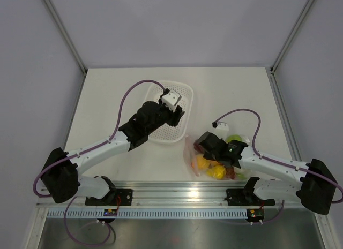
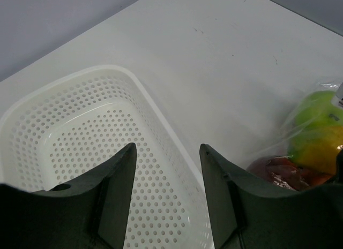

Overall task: Open the zip-top bag and remove the fake food
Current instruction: Open the zipper of the food storage bag at the center of the board.

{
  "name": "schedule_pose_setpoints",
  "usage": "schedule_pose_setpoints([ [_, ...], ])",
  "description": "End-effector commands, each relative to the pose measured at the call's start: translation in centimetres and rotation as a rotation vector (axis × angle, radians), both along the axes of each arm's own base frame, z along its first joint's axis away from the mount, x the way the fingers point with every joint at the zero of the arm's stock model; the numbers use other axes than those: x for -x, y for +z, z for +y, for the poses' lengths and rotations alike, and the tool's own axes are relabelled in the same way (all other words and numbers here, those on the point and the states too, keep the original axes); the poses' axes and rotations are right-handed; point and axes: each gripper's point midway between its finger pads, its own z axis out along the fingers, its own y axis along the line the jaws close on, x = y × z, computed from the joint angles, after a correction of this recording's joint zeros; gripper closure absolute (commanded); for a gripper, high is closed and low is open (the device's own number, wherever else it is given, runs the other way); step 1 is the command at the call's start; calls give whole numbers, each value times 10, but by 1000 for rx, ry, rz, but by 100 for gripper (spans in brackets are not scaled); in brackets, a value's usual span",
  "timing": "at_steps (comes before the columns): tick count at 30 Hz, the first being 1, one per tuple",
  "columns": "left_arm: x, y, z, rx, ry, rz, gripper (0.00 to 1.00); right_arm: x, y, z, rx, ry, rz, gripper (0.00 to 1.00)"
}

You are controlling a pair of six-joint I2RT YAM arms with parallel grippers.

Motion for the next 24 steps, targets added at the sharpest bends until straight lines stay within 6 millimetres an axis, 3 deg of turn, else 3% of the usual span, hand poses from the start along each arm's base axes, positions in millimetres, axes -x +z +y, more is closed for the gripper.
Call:
schedule_pose_setpoints([
  [1, -8, 18, -2, 30, 24, -22, 46, 4, 6, -26, 59, -41, -36, 82],
  [5, -9, 16, -2, 27, 24, -18, 46, 5, 22, -39, 58, -70, -73, 99],
  [11, -8, 16, -4, 27, 14, -12, 46, -1, 33, -46, 100, -87, -106, 100],
  [18, 2, 12, -12, 41, -42, 31, 47, -42, 60, -58, 177, -128, -150, 100],
  [24, 4, 6, -11, 56, -35, 50, 47, -85, 55, -74, 197, -133, -118, 100],
])
